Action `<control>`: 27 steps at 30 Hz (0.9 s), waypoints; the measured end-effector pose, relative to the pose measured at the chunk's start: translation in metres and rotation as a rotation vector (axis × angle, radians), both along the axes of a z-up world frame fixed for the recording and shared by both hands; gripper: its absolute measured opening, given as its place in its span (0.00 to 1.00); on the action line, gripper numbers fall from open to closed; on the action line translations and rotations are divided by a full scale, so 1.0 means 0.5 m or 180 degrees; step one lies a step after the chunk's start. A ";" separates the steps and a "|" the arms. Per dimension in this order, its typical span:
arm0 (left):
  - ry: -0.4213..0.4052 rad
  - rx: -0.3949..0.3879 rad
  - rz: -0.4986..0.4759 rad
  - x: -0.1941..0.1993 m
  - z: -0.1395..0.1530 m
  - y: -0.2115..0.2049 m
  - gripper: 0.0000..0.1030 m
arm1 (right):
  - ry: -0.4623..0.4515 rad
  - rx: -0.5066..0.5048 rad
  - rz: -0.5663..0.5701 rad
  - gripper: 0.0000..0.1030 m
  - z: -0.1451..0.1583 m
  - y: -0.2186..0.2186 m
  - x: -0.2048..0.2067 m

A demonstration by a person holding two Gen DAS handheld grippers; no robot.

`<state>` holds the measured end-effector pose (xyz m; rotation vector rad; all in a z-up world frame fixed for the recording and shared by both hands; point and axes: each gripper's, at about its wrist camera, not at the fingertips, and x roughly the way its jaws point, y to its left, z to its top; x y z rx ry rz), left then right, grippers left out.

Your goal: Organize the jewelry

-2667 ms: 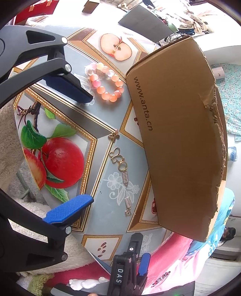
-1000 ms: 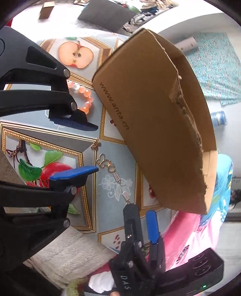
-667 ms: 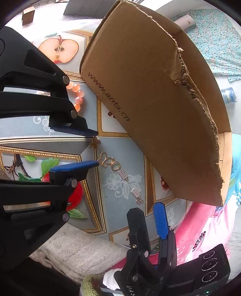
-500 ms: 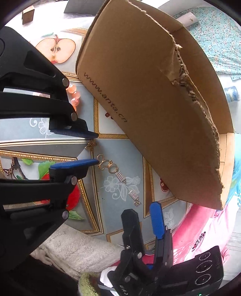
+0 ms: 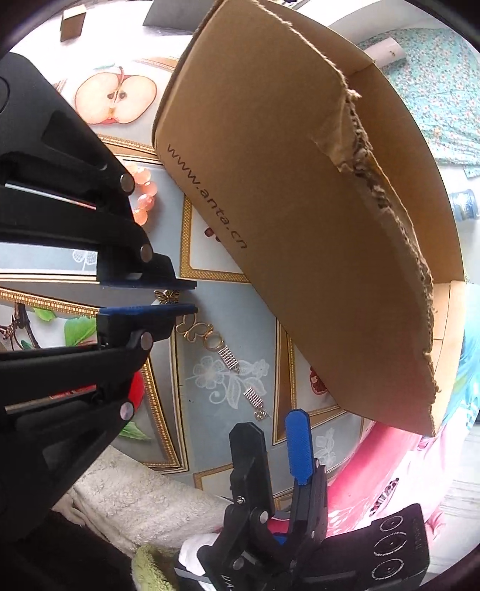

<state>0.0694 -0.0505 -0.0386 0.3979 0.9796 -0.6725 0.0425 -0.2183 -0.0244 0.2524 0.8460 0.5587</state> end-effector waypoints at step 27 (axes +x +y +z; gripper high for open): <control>-0.0064 -0.0968 0.0972 -0.065 0.040 0.103 0.06 | -0.0038 -0.0576 -0.0050 0.36 0.002 0.033 -0.025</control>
